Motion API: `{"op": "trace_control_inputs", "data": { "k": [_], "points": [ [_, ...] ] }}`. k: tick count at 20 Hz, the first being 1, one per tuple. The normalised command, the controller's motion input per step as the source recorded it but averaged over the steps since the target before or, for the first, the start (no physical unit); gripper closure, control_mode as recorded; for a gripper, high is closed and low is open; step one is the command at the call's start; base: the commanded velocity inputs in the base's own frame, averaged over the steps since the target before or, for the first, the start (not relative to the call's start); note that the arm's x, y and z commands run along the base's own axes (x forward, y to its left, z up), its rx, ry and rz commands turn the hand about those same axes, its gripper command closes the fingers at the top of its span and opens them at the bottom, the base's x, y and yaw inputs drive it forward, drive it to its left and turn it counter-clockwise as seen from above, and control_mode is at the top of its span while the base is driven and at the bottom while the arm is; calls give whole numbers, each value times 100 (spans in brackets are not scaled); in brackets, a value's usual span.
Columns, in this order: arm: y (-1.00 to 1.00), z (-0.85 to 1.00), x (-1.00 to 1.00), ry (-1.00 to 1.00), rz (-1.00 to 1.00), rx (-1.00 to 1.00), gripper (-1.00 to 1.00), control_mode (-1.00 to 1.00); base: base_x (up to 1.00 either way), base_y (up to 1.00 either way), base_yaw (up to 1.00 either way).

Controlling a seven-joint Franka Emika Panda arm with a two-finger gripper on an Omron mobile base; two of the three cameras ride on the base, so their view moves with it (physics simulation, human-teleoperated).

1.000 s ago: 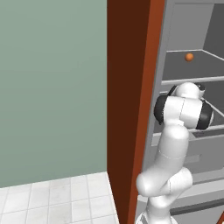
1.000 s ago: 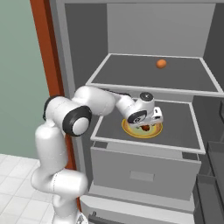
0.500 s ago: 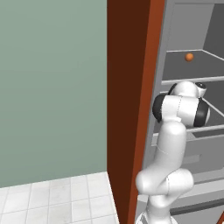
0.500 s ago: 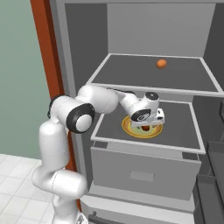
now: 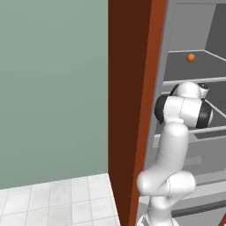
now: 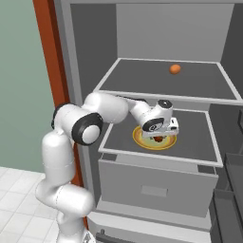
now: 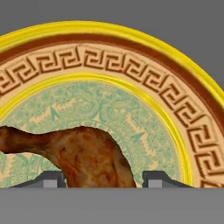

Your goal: Retrieve the chicken drumstick from the fridge and place it on the saucepan with marinade on the stove.

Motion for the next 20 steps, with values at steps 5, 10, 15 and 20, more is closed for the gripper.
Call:
{"op": "trace_control_inputs", "data": {
  "k": [5, 10, 15, 20],
  "points": [
    [0, 0, -62, 0, -17, 13, 100, -100, 0, 0, 0],
    [2, 8, -38, -20, -19, 20, 100, -100, 0, 0, 0],
    [0, 11, -24, -36, -14, 14, 100, -100, 0, 0, 0],
    [0, 27, -39, -29, -1, 1, 100, -100, 0, 0, 0]
  ]
}}
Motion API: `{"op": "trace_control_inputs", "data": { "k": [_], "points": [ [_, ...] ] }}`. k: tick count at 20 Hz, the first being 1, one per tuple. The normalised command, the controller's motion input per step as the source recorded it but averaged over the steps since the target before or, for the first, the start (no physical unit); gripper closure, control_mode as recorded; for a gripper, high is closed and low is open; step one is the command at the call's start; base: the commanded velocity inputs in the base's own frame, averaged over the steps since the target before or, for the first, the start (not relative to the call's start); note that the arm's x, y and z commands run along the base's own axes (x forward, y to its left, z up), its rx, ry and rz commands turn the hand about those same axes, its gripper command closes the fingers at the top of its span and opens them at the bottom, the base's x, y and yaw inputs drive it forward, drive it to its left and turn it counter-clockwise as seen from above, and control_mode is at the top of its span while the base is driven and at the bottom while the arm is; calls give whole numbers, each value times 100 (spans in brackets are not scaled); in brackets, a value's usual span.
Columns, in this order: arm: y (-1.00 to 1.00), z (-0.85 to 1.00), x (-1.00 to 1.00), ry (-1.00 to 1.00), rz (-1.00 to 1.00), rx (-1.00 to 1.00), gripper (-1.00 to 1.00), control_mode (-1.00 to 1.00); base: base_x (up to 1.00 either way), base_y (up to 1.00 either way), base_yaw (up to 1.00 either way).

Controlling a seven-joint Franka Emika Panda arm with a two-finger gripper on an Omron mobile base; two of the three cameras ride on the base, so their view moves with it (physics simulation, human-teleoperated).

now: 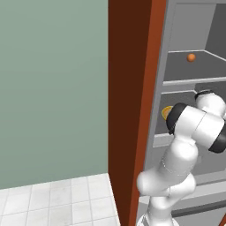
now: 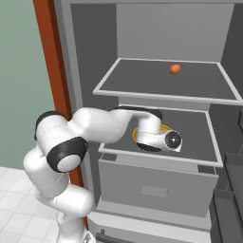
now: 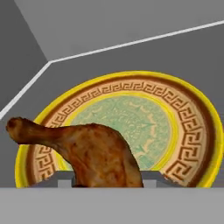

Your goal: Retrieve the chicken drumstick from the fridge and place it on the saucepan with marinade on the stove.

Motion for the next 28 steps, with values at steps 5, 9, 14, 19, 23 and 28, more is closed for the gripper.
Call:
{"op": "trace_control_inputs", "data": {
  "k": [5, 9, 14, 19, 23, 28],
  "points": [
    [1, 85, -58, -14, 0, -12, 100, -100, 0, 0, 0],
    [28, 94, -67, -6, -5, -13, 100, -100, 0, 0, 0],
    [14, 72, -92, 8, -17, -11, 100, -100, 0, 0, 0],
    [0, 54, -67, 35, -31, -8, 100, -100, 0, 0, 0],
    [0, 41, -74, 41, -31, -5, 100, -100, 0, 0, 0],
    [0, 4, -98, 27, -31, -1, 100, -100, 0, 0, 0]
  ]
}}
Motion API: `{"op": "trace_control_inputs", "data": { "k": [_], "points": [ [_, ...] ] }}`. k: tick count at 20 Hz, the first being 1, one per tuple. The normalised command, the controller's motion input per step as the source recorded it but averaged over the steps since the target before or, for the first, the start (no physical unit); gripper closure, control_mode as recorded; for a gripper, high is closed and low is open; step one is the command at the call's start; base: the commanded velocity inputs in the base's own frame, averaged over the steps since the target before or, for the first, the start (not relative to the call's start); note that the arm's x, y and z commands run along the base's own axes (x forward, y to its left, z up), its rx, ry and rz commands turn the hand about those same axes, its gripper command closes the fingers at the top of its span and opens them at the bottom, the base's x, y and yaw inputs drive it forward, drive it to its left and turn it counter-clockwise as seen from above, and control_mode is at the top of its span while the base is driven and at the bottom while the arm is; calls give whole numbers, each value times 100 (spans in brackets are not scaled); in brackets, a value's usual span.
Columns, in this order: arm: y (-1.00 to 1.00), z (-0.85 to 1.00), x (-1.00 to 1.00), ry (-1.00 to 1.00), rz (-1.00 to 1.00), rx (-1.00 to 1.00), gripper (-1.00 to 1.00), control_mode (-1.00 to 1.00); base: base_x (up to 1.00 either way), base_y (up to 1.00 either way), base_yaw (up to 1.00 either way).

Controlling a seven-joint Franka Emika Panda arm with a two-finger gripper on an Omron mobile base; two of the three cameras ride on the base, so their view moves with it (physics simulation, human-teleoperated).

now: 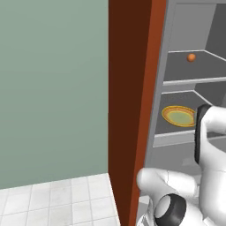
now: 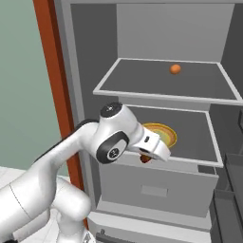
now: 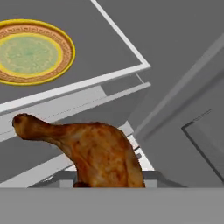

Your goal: Retrieve the chicken drumstick from the fridge and place it on the saucepan with marinade on the stove.

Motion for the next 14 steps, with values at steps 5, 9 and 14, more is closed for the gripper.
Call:
{"op": "trace_control_inputs", "data": {
  "k": [5, 9, 14],
  "points": [
    [28, -5, -99, -6, -23, 0, 100, -100, 0, 0, 0],
    [67, 0, -92, -11, -13, 0, 100, -100, 0, 0, 0],
    [20, -11, -67, -4, -16, 0, 100, -100, 0, 0, 0]
  ]
}}
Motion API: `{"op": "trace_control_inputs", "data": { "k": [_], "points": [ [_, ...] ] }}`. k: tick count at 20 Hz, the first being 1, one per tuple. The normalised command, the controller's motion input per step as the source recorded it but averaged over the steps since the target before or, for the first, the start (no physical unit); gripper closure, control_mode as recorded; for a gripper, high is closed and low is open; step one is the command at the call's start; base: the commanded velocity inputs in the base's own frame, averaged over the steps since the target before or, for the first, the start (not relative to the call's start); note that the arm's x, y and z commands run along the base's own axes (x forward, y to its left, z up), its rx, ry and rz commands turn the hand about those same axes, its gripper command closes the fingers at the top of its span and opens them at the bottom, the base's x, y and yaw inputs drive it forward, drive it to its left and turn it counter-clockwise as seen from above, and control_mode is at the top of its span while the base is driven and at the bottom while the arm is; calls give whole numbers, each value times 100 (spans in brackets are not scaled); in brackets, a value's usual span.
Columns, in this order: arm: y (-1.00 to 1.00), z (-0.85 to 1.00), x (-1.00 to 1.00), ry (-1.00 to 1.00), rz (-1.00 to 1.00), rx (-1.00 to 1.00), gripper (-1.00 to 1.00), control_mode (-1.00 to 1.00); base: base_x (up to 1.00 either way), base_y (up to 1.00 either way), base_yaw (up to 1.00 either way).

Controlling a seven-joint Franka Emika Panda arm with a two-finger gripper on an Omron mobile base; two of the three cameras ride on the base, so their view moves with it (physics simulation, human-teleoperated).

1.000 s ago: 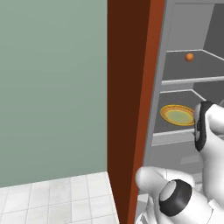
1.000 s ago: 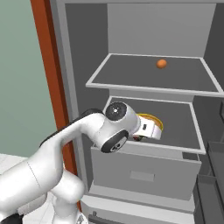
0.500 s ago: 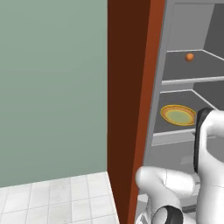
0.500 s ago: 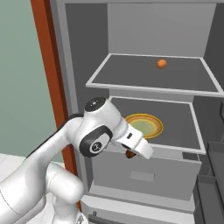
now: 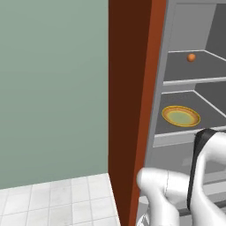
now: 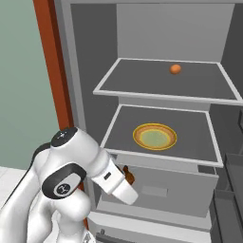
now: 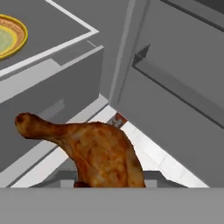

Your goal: Retrieve the chicken drumstick from the fridge and place it on the saucepan with marinade on the stove.

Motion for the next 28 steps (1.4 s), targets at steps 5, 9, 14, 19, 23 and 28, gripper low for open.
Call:
{"op": "trace_control_inputs", "data": {
  "k": [5, 9, 14, 19, 23, 28],
  "points": [
    [37, -15, -37, 0, -20, 0, 100, -100, 0, 0, 0],
    [10, -4, -15, 0, -7, 0, 100, 100, -59, 34, -33],
    [0, 0, 0, 0, 0, 0, 100, 100, -92, 50, -45],
    [0, 0, 0, 0, 0, 0, 100, 100, -89, 24, -53],
    [0, 0, 0, 0, 0, 0, 100, 100, -96, 5, -66],
    [0, 0, 0, 0, 0, 0, 100, 100, -98, 17, -74]
  ]
}}
